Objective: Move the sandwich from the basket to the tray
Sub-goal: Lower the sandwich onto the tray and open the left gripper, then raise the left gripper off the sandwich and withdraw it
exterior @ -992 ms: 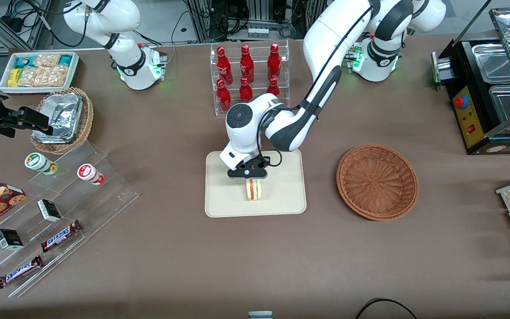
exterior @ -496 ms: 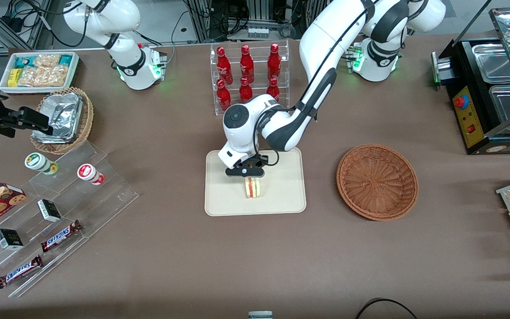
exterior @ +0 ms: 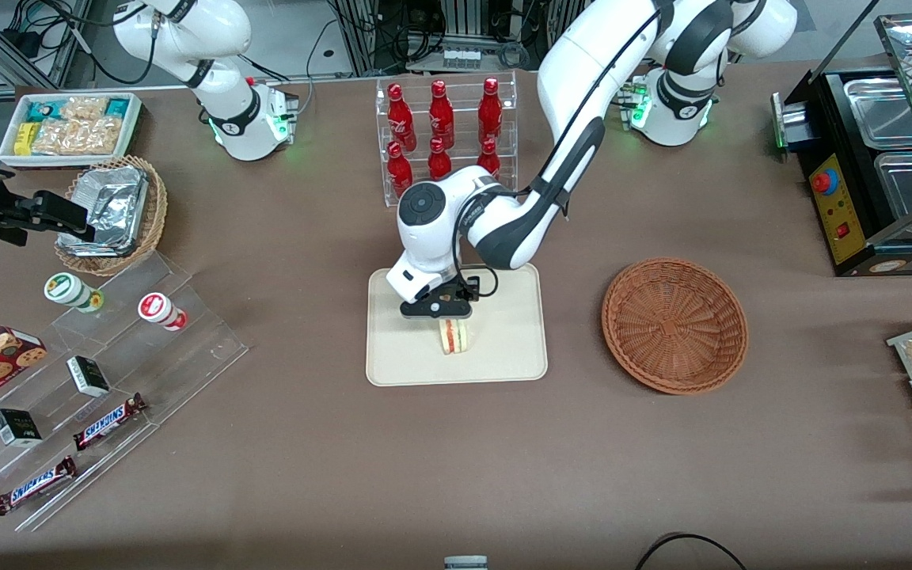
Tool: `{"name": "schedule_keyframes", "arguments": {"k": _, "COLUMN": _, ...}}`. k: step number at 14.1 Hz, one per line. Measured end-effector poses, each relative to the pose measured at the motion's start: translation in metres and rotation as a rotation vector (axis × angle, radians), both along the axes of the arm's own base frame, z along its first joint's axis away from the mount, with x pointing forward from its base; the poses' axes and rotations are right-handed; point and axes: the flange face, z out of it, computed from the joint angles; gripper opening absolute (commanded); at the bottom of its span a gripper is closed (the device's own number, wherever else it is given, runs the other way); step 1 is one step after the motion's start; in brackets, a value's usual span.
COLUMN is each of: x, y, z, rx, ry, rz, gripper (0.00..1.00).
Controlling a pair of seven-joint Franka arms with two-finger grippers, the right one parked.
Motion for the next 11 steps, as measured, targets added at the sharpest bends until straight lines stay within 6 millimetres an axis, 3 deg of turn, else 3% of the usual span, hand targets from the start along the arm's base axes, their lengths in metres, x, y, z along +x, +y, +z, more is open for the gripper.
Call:
{"name": "schedule_keyframes", "arguments": {"k": 2, "x": 0.015, "y": 0.01, "z": 0.035, "rx": -0.025, "ry": -0.032, "rz": 0.037, "gripper": 1.0}}
{"name": "schedule_keyframes", "arguments": {"k": 5, "x": 0.041, "y": 0.043, "z": 0.095, "rx": -0.047, "ry": -0.061, "rz": 0.175, "gripper": 1.0}}
{"name": "schedule_keyframes", "arguments": {"k": 8, "x": 0.073, "y": 0.101, "z": 0.153, "rx": -0.042, "ry": -0.073, "rz": 0.291, "gripper": 1.0}}
{"name": "schedule_keyframes", "arguments": {"k": 11, "x": 0.098, "y": 0.181, "z": 0.205, "rx": -0.017, "ry": -0.07, "rz": 0.407, "gripper": 1.0}}
